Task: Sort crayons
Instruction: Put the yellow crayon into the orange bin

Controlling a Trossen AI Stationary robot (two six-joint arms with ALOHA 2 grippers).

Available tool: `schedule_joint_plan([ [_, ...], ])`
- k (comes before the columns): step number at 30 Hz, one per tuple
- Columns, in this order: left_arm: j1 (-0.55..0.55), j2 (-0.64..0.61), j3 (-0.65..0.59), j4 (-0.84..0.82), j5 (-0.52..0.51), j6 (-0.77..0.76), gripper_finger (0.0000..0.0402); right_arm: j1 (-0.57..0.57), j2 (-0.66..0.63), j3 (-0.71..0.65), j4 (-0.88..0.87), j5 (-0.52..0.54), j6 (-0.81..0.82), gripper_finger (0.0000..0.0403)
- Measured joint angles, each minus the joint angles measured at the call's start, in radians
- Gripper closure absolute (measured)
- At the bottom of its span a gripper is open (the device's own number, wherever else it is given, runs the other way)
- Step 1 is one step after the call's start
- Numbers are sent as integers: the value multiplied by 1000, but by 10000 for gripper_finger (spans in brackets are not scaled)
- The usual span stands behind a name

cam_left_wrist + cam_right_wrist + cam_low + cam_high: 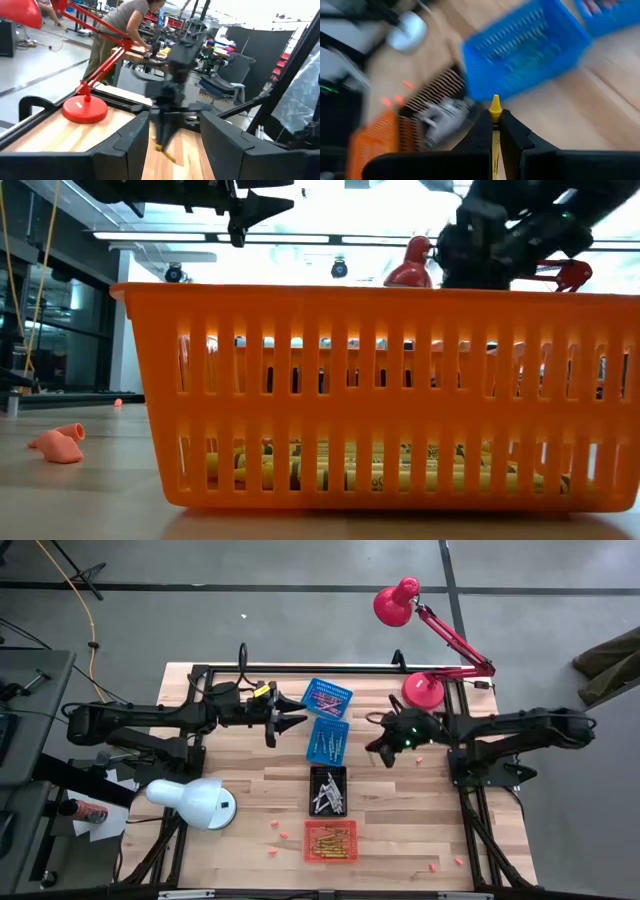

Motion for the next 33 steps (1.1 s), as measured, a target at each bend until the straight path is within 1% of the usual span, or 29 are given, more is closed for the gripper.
schedule_joint_plan([
  [2,5,0,0,-1,0,5,238,47,-5,-41,171,45,44,403],
  [4,7,0,0,0,0,4,238,77,1,-41,300,100,35,403],
  [7,6,0,0,1,0,4,238,100,18,19,384,144,-58,403],
  [11,6,0,0,3,0,4,238,92,24,132,396,173,-228,403],
  [13,6,0,0,3,0,4,238,82,24,171,393,175,-274,403],
  [17,6,0,0,3,0,4,238,65,24,205,382,159,-289,403],
  [33,6,1,0,3,0,4,238,65,25,206,370,144,-275,403],
])
